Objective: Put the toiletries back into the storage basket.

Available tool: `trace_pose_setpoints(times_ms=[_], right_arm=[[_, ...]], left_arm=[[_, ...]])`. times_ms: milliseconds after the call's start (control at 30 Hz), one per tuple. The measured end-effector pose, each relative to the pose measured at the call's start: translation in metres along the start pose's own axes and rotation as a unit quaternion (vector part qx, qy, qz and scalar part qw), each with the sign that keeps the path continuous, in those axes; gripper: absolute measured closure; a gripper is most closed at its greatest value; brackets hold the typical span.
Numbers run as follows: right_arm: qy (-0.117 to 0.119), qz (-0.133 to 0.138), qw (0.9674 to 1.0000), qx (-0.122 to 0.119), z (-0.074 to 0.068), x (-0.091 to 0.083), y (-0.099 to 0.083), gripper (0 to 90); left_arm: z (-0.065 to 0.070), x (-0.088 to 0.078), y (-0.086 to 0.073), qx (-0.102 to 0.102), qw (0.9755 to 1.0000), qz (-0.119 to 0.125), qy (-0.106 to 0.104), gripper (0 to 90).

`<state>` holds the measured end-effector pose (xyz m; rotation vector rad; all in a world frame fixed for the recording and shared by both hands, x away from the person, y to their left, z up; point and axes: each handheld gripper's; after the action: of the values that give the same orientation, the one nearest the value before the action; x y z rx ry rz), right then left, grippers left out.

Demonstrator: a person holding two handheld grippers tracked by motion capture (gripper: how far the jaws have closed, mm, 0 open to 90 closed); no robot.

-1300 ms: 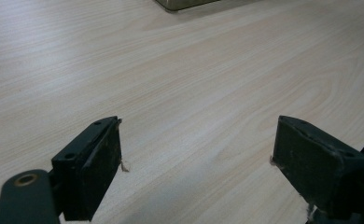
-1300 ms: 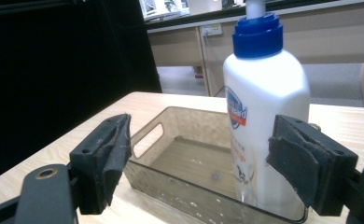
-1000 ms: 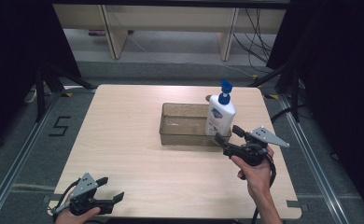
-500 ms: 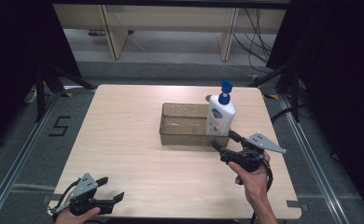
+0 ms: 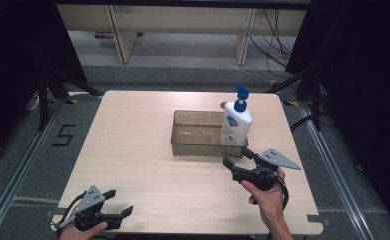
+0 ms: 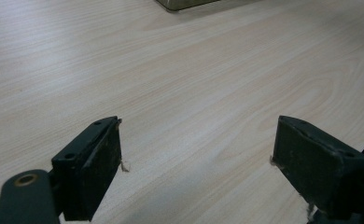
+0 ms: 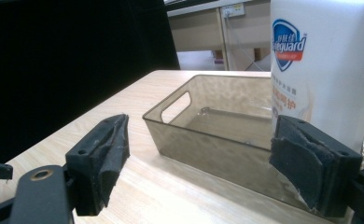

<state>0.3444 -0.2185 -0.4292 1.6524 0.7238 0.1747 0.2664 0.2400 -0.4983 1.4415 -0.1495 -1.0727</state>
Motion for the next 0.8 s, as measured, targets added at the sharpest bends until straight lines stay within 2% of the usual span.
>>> trace_pose_setpoints(times_ms=[67, 100, 133, 200, 233, 267, 300, 333, 367, 400, 500, 600, 633, 700, 733, 767, 800], right_arm=[[-0.003, 0.000, 1.0000, -0.007, 0.000, -0.001, -0.002, 19.2], [0.001, -0.005, 1.0000, 0.005, -0.001, -0.002, -0.003, 18.7], [-0.002, 0.001, 1.0000, -0.007, 0.000, -0.002, -0.004, 18.4], [0.004, -0.006, 1.0000, 0.007, -0.002, -0.003, -0.006, 18.0], [-0.001, -0.007, 0.9999, 0.008, -0.002, -0.004, -0.008, 17.4], [0.001, -0.003, 1.0000, -0.002, -0.001, -0.004, -0.009, 16.9], [0.006, -0.009, 0.9999, 0.004, -0.002, -0.003, -0.010, 16.5], [-0.003, -0.005, 1.0000, -0.007, -0.001, -0.004, -0.011, 15.7], [0.001, -0.011, 0.9999, 0.005, -0.003, -0.005, -0.012, 14.9], [0.000, -0.004, 1.0000, -0.008, -0.002, -0.004, -0.014, 15.1], [0.012, -0.002, 0.9999, -0.001, -0.005, -0.006, -0.014, 15.1], [0.010, -0.002, 0.9999, -0.010, -0.006, -0.008, -0.015, 15.1], [0.012, -0.005, 0.9999, -0.003, -0.007, -0.008, -0.017, 15.1], [0.010, -0.004, 0.9999, -0.010, -0.006, -0.009, -0.017, 15.1], [0.015, -0.005, 0.9999, -0.004, -0.007, -0.009, -0.018, 15.1], [0.010, -0.002, 0.9999, -0.014, -0.006, -0.010, -0.019, 15.1], [0.013, -0.003, 0.9999, -0.011, -0.007, -0.011, -0.019, 15.1]], left_arm=[[0.000, 0.000, 0.000, 0.002, 1.0000, -0.003, 0.001, 14.8], [0.000, 0.000, 0.000, 0.002, 1.0000, -0.003, 0.001, 14.8], [0.000, 0.000, 0.000, 0.000, 1.0000, 0.000, 0.000, 14.9], [-0.001, 0.000, 0.000, 0.002, 1.0000, -0.003, 0.001, 14.8], [0.000, 0.000, 0.000, 0.001, 1.0000, -0.002, 0.001, 14.8], [0.000, 0.000, 0.000, -0.001, 1.0000, 0.000, 0.000, 14.8], [0.000, 0.000, 0.000, 0.002, 1.0000, -0.003, 0.000, 14.8], [0.000, 0.000, 0.000, 0.003, 1.0000, -0.004, 0.000, 14.8], [0.000, 0.000, 0.000, 0.003, 1.0000, -0.004, 0.000, 14.9], [0.000, 0.000, 0.000, 0.004, 1.0000, -0.004, 0.000, 14.9], [0.000, 0.000, 0.000, 0.003, 1.0000, -0.004, 0.000, 14.8], [-0.001, 0.000, 0.000, 0.003, 1.0000, -0.005, 0.000, 14.8], [0.000, 0.000, 0.000, 0.004, 1.0000, -0.005, 0.000, 14.8], [0.000, 0.000, 0.000, 0.004, 1.0000, -0.005, 0.000, 14.8], [0.000, 0.000, 0.000, 0.004, 1.0000, -0.005, 0.000, 14.9], [0.000, 0.000, 0.000, 0.004, 1.0000, -0.006, 0.001, 14.9], [0.000, 0.000, 0.000, 0.004, 1.0000, -0.008, 0.003, 14.8]])
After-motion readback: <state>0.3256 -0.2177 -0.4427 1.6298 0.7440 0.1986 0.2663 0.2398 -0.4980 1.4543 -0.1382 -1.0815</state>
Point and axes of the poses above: each handheld gripper's, and its own axes: x roughly forward along the jaws, y roughly out of its top, z roughly to its right, and after that the axes turned 6 degrees about -y, right-handed
